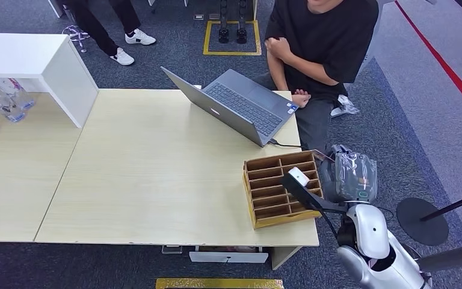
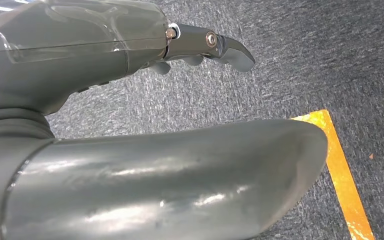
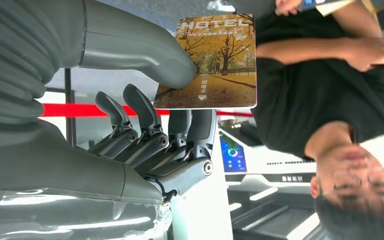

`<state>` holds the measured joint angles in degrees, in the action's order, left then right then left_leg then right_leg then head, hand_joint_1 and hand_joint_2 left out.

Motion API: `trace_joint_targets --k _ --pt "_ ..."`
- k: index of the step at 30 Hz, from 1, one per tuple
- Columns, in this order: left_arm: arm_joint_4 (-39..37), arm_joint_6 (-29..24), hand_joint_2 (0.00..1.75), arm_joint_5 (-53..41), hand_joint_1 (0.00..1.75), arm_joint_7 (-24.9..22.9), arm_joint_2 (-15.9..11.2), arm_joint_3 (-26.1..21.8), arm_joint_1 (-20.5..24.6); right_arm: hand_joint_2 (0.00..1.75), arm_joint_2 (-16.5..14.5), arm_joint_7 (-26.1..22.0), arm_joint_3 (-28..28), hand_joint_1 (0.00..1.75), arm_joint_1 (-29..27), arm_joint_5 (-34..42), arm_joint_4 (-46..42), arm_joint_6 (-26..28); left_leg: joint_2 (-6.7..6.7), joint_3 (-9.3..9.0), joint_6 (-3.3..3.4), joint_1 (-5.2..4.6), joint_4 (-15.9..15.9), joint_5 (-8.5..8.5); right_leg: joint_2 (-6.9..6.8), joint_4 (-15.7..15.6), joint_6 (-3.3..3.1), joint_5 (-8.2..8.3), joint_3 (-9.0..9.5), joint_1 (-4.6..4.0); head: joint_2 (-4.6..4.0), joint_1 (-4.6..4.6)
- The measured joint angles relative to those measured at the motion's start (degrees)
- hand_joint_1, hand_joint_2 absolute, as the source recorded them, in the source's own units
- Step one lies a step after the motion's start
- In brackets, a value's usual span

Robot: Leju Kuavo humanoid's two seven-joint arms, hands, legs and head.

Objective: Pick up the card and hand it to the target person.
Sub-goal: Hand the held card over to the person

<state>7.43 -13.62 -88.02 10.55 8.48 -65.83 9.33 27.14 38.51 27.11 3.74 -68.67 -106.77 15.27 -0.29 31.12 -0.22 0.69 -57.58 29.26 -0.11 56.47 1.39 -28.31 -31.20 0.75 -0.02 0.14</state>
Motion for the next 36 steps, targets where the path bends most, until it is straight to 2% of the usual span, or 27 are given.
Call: trace_joint_targets --k 5,14,25,31,32,35,36 --pt "0.0 0.3 0.0 0.0 0.0 -0.3 0.0 0.0 0.1 1.75 1.1 -0.5 -1.5 1.57 2.2 0.7 -1.8 -1.7 0.0 -0.01 0.0 0.0 0.0 0.0 0.0 0.0 0.02 0.02 0.0 0.0 0.0 0.01" --pt "0.0 1.0 0.0 0.0 0.0 -1.1 0.1 1.4 1.1 1.75 2.5 -2.7 -3.4 1.49 7.8 0.0 -1.8 0.1 0.0 0.0 0.0 0.0 0.0 -0.01 0.0 0.0 0.03 0.03 0.0 0.0 0.0 0.0" --pt "0.0 1.2 0.0 0.0 0.0 -1.9 0.1 3.4 2.0 1.75 2.6 -3.3 -3.7 1.44 11.3 1.8 3.2 1.4 0.0 0.01 0.0 0.0 0.0 -0.01 -0.01 0.0 0.03 0.03 0.0 0.0 0.0 0.0" --pt "0.0 1.3 0.0 0.0 0.0 -2.0 0.4 4.1 2.1 1.75 2.6 -3.2 -3.6 1.29 11.6 1.4 5.8 0.9 -0.01 0.02 0.0 0.0 0.0 -0.01 -0.01 0.0 0.03 0.03 0.0 0.0 0.0 0.01" --pt "0.0 1.3 0.0 0.0 0.0 -2.0 0.4 4.1 2.1 1.75 2.6 -3.1 -3.6 1.04 11.6 0.9 6.2 0.5 -0.01 0.03 0.0 0.0 0.0 0.0 -0.01 0.0 0.03 0.03 0.0 0.0 0.0 0.0" --pt "0.0 1.3 0.0 0.0 0.0 -2.3 0.5 4.4 2.0 1.75 2.8 -2.5 -3.3 0.1 11.6 -0.7 6.9 -0.9 0.0 0.03 0.0 0.0 0.0 0.0 -0.01 0.0 0.03 0.03 -0.01 0.0 0.0 0.0" --pt "0.0 1.3 0.0 0.0 0.0 -2.4 0.5 4.5 2.0 1.75 2.8 -2.3 -3.2 0.0 11.6 -0.9 7.1 -1.5 0.0 0.03 0.0 0.0 0.0 0.0 -0.01 0.0 0.03 0.03 -0.01 0.0 0.0 0.0"
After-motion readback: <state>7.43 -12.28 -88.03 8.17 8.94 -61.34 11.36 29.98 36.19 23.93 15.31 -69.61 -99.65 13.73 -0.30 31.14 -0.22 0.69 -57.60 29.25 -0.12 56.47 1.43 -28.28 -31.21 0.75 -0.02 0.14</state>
